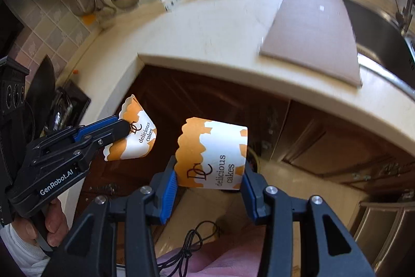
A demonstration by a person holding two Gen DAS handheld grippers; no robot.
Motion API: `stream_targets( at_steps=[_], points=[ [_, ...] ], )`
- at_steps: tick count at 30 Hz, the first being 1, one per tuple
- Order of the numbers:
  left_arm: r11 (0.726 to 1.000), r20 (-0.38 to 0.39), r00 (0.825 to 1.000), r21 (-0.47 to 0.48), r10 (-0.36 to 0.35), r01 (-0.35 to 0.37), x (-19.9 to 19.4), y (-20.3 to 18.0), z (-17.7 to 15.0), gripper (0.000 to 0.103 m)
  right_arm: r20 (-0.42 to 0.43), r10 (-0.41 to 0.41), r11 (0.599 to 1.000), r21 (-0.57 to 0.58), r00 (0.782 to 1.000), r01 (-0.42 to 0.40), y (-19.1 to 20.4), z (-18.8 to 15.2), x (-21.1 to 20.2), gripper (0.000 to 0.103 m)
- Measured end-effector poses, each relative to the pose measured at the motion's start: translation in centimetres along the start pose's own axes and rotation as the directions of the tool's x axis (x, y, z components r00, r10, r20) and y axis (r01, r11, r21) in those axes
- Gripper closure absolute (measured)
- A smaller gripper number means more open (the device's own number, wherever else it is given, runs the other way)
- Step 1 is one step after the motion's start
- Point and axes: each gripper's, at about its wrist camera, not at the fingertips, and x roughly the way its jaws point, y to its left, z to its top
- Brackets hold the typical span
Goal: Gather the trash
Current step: 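Carry both paper cake cups down over the bin, then open both tools to drop the cake cups into the bin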
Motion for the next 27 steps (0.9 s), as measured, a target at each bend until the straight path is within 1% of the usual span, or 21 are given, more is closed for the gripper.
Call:
stream_targets(
  at_steps=[2,5,7,8,10,14,17,18,20,22,23,24,25,26,27],
  points=[
    [1.000,-0.044,0.999,-0.016,0.001,-0.002,1.8,0.1,-1.0,0.087,-0.045,0.005,1.000,0.020,0.999,-0.004,-0.8,-0.6,1.9,0.059],
    [0.999,-0.117,0.993,-0.036,0.011,-0.015,5.8,0.8,-2.7,0.087,-0.114,0.009,0.999,0.043,0.993,-0.004,-2.2,-1.5,5.9,0.059],
    [0.998,-0.163,0.987,-0.059,0.006,-0.016,8.5,1.5,-3.8,0.086,-0.162,0.019,0.998,0.059,0.987,-0.009,-3.2,-2.1,8.9,0.059],
    [0.997,-0.196,0.981,-0.080,0.005,-0.021,10.4,2.0,-4.5,0.085,-0.192,0.017,0.998,0.066,0.981,-0.004,-3.8,-2.4,10.7,0.059],
    [0.993,-0.236,0.972,-0.113,0.013,-0.041,13.6,2.9,-5.7,0.084,-0.244,0.014,0.998,0.068,0.970,0.003,-4.8,-3.1,14.1,0.058],
    [0.980,-0.285,0.958,-0.186,0.018,-0.073,19.7,4.8,-7.6,0.084,-0.341,0.012,0.998,0.062,0.940,0.009,-6.4,-4.4,21.2,0.058],
    [0.967,-0.296,0.955,-0.231,0.032,-0.104,23.6,6.0,-8.6,0.080,-0.377,-0.014,1.000,0.019,0.926,0.023,-6.8,-4.6,25.4,0.058],
    [0.963,-0.299,0.953,-0.242,0.041,-0.117,24.7,6.2,-8.8,0.077,-0.394,-0.027,0.999,0.005,0.919,0.032,-6.9,-4.7,27.0,0.058],
    [0.956,-0.311,0.949,-0.256,0.058,-0.142,26.7,6.7,-9.2,0.072,-0.420,-0.026,1.000,-0.002,0.907,0.027,-7.3,-4.5,29.4,0.058],
    [0.948,-0.324,0.943,-0.271,0.073,-0.166,28.3,7.1,-9.4,0.056,-0.436,-0.031,1.000,-0.014,0.900,0.028,-7.3,-4.3,31.1,0.058],
    [0.946,-0.328,0.942,-0.277,0.073,-0.169,28.7,7.3,-9.3,0.052,-0.442,-0.033,0.999,-0.018,0.896,0.027,-7.2,-4.1,31.8,0.058],
    [0.941,-0.332,0.940,-0.288,0.075,-0.177,29.0,7.7,-9.4,0.043,-0.447,-0.037,0.999,-0.021,0.894,0.030,-7.6,-4.0,32.1,0.056],
    [0.937,-0.333,0.940,-0.298,0.078,-0.184,29.2,8.4,-9.4,0.033,-0.448,-0.038,0.999,-0.020,0.893,0.032,-7.5,-3.8,32.2,0.050],
    [0.932,-0.329,0.941,-0.307,0.083,-0.190,28.9,8.6,-9.5,0.030,-0.443,-0.037,0.999,-0.020,0.896,0.031,-7.4,-3.7,32.1,0.045],
    [0.930,-0.320,0.943,-0.312,0.089,-0.194,28.4,8.8,-9.6,0.027,-0.434,-0.036,0.999,-0.025,0.900,0.028,-7.3,-3.4,32.0,0.037]
  ],
)
